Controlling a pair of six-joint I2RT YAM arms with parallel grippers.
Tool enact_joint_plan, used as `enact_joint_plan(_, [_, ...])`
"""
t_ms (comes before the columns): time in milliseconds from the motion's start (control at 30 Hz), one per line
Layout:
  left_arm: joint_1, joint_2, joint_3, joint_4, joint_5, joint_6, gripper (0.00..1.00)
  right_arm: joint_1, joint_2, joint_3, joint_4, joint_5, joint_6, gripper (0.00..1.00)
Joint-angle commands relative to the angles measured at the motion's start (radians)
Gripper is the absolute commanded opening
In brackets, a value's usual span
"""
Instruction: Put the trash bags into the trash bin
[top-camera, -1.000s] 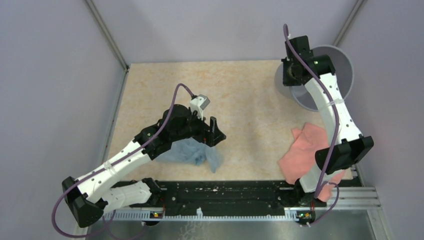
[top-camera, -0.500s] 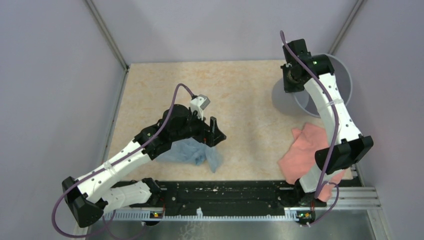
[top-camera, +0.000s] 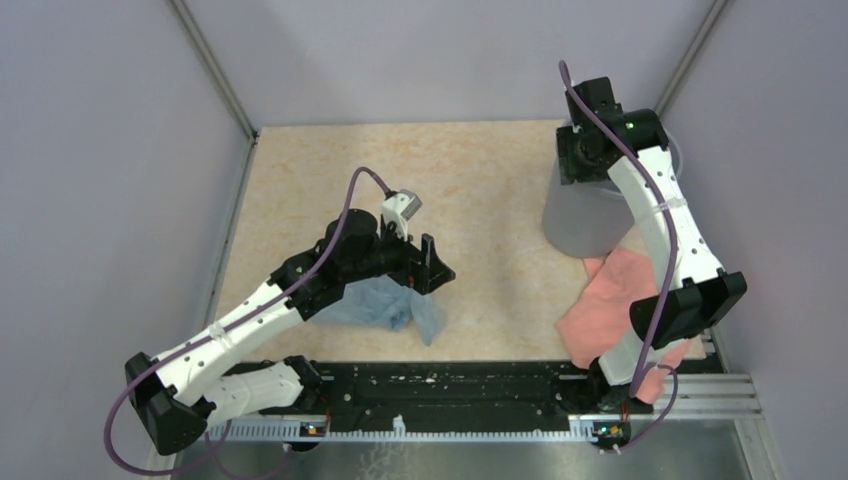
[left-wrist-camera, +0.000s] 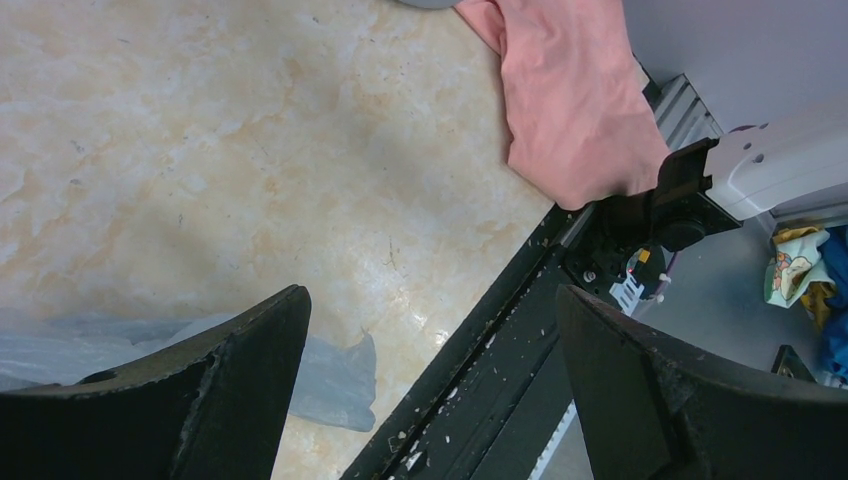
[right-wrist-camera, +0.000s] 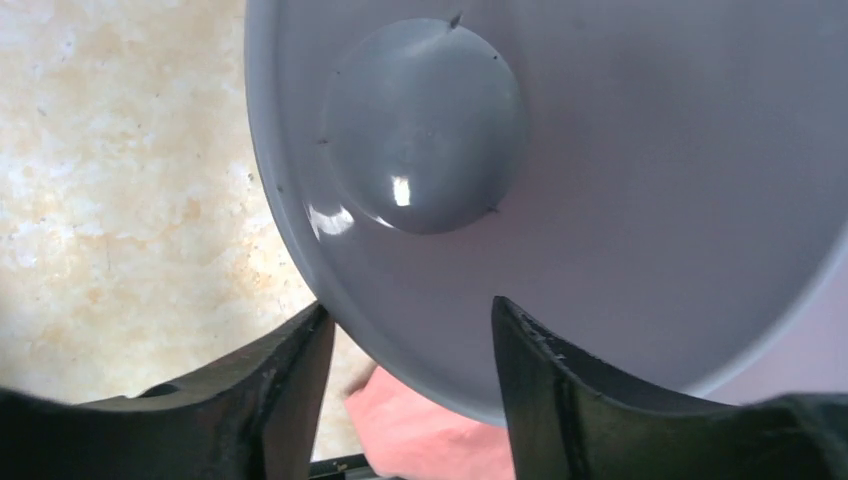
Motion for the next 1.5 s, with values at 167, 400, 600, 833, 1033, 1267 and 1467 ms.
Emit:
enact_joint_plan(167, [-0.001, -0.017, -0.015, 0.041, 0.000, -0.011, 0.98, -0.015, -0.018, -0.041, 0.138, 0.115, -0.003, 0.70])
enact_joint_plan(400, [-0.001, -0.022, -0.020, 0.032, -0.015, -0.012, 0.98, -0.077, -0.044, -0.114, 0.248, 0.163, 0.013, 0.77])
enact_joint_plan(600, [-0.002, -0.022, -0.032, 0.033, -0.020, -0.015, 0.98, -0.108, -0.052, -0.135, 0.338, 0.171, 0.000, 0.80])
enact_joint_plan(833, [-0.001, -0.048, -0.040, 0.003, -0.083, -0.021, 0.98, -0.097, -0.146, -0.113, 0.366, 0.148, 0.011, 0.86])
enact_joint_plan(1033, [-0.002, -0.097, -0.036, -0.055, -0.215, -0.055, 0.98, 0.096, -0.275, -0.177, 0.407, 0.197, 0.019, 0.89])
enact_joint_plan(1267, [-0.001, -0.151, -0.006, -0.201, -0.499, -0.095, 0.98, 0.309, -0.379, -0.340, 0.536, 0.065, 0.061, 0.89])
enact_joint_plan(1467, [0.000, -0.134, -0.003, -0.304, -0.679, -0.067, 0.98, 0.394, -0.425, -0.536, 0.706, -0.182, 0.090, 0.87])
